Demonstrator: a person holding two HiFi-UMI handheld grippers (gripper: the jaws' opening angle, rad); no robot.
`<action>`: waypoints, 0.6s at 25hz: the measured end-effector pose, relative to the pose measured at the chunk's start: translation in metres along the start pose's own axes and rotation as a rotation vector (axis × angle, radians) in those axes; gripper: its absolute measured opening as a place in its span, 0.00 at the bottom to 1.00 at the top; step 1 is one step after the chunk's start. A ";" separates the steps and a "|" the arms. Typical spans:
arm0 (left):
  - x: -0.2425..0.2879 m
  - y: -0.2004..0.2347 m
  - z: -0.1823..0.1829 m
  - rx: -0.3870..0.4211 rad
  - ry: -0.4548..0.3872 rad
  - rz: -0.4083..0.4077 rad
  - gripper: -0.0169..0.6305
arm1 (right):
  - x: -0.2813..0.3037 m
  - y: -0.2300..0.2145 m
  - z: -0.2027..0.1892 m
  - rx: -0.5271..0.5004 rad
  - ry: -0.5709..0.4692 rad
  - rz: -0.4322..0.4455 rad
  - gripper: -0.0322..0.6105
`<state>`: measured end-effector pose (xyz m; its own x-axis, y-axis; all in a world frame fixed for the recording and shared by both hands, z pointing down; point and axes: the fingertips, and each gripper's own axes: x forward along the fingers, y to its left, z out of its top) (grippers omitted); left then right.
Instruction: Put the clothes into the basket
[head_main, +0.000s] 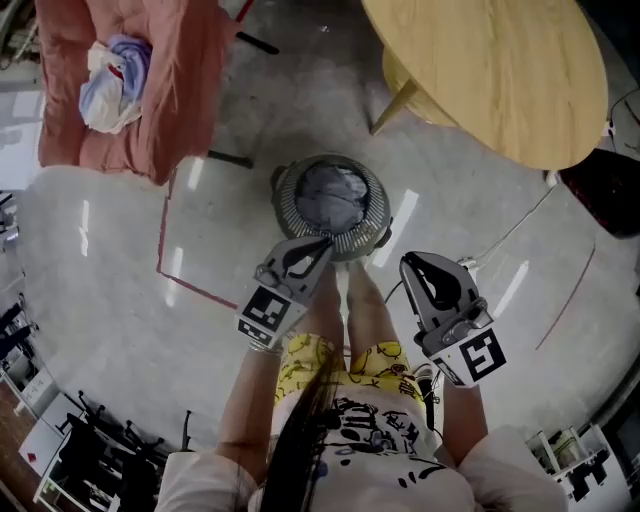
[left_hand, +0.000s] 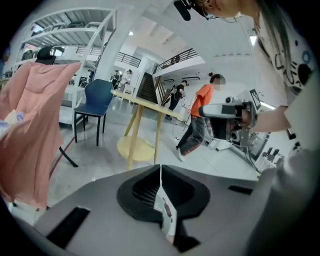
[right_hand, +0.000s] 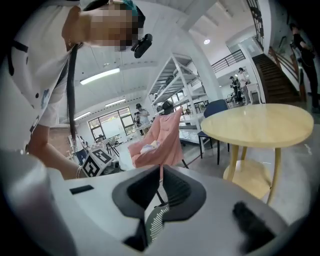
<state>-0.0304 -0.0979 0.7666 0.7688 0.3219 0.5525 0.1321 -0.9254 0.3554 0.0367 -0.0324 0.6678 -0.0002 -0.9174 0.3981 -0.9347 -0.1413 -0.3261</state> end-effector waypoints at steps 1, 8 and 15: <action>-0.004 -0.002 0.011 0.014 -0.009 0.000 0.06 | -0.003 0.001 0.009 -0.012 -0.010 -0.002 0.11; -0.046 -0.026 0.088 0.075 -0.092 -0.008 0.05 | -0.025 0.022 0.074 -0.084 -0.070 -0.003 0.11; -0.103 -0.055 0.143 0.155 -0.133 -0.039 0.05 | -0.042 0.059 0.129 -0.140 -0.099 0.003 0.11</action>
<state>-0.0269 -0.1083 0.5822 0.8358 0.3386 0.4322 0.2506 -0.9357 0.2485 0.0275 -0.0504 0.5215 0.0259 -0.9509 0.3085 -0.9752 -0.0918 -0.2012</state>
